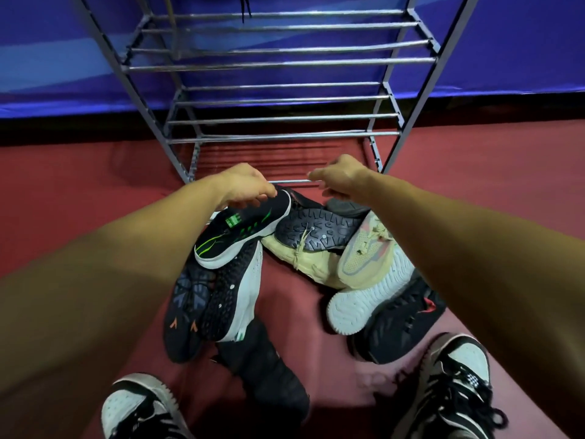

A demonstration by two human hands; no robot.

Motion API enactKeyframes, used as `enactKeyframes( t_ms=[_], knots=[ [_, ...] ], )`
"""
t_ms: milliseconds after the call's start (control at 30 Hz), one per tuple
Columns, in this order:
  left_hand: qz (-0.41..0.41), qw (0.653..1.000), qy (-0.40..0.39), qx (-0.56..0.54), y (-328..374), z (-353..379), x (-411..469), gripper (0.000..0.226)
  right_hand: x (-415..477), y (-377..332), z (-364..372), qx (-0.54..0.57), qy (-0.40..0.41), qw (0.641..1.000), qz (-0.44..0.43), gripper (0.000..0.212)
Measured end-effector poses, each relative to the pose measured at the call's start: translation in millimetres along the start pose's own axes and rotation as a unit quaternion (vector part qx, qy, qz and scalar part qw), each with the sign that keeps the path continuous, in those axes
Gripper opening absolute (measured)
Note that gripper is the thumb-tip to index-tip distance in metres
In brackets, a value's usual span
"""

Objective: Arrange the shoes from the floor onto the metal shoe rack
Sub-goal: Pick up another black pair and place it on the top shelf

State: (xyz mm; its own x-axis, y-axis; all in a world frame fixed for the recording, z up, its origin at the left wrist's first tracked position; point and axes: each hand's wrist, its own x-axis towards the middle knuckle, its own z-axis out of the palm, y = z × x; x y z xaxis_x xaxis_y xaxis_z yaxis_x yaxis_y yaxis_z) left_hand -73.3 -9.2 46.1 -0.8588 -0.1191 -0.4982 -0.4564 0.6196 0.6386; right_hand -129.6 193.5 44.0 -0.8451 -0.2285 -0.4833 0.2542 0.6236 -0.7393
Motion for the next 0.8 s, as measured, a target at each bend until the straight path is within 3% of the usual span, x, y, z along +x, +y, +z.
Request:
enactKeyframes(
  t_ms=[167, 800],
  knots=[
    [-0.006, 1.0, 0.004, 0.013, -9.7, -4.8, 2.0, 0.009, -6.7, -11.5, 14.3, -0.027, -0.05, 0.998, -0.03, 0.026],
    [-0.01, 0.997, -0.008, 0.082, -17.7, -5.1, 1.2, 0.02, 13.0, -12.0, 29.5, -0.081, -0.053, 0.995, -0.027, 0.032]
  ],
)
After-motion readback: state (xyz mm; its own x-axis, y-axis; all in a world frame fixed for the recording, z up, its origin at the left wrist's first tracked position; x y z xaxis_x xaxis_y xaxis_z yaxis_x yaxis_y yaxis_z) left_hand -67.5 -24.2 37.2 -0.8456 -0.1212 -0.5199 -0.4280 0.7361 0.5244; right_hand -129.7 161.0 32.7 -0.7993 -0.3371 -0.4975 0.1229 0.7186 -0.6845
